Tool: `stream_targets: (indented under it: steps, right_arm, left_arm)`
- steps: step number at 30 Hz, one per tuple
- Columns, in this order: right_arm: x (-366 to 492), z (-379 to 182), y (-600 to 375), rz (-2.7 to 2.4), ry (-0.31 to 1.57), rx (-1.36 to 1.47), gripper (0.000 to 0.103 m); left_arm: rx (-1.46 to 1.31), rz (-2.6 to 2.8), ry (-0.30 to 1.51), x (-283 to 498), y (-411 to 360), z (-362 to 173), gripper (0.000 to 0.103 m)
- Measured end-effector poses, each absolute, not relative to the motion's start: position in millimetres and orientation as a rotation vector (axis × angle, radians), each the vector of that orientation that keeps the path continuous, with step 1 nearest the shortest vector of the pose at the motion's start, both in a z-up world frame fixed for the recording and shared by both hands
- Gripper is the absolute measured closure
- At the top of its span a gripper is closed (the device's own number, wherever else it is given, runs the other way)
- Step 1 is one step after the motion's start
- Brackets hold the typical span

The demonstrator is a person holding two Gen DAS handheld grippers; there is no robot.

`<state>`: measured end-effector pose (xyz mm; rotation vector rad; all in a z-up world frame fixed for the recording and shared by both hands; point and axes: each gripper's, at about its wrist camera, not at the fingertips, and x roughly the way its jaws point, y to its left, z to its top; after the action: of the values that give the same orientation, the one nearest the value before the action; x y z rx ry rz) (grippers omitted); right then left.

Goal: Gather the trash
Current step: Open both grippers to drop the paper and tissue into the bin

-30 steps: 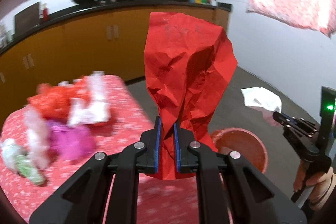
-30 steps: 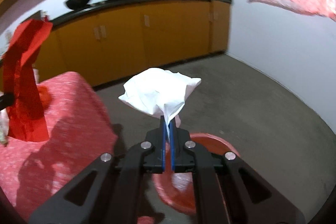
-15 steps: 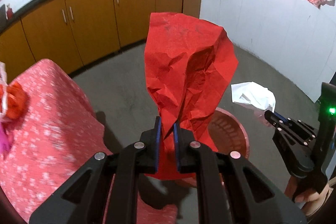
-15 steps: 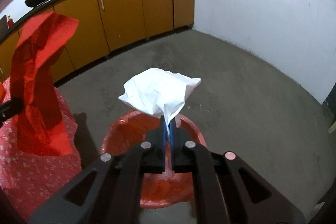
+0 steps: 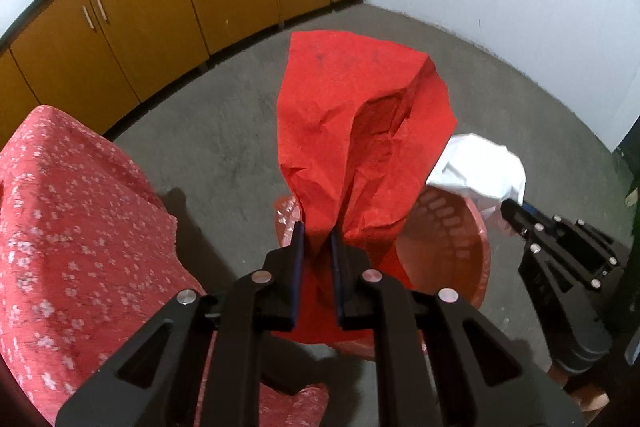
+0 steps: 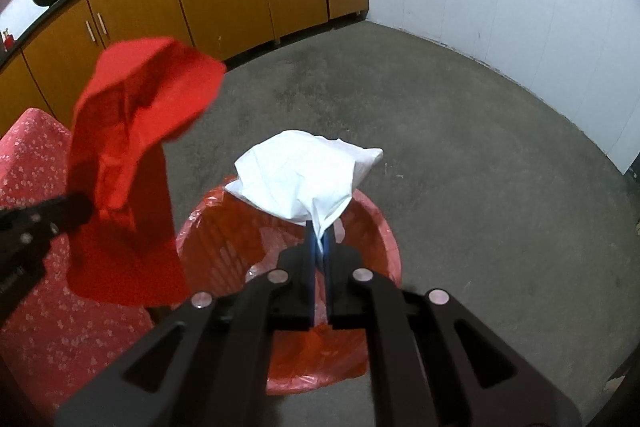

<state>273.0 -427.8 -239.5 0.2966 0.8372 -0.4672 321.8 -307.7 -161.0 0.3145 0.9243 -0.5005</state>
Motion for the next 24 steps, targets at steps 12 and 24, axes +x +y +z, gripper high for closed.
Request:
stream_targets:
  steps: [12, 24]
  right_arm:
    - [281, -244, -432, -0.449, 0.839, 0.313, 0.094]
    - [278, -237, -423, -0.45, 0.823, 0.288, 0.082]
  left_arm:
    - [0.336, -0.486, 0.952, 326, -319, -173, 0.086]
    - [0.308, -0.463, 0.944, 329, -311, -170, 0.072]
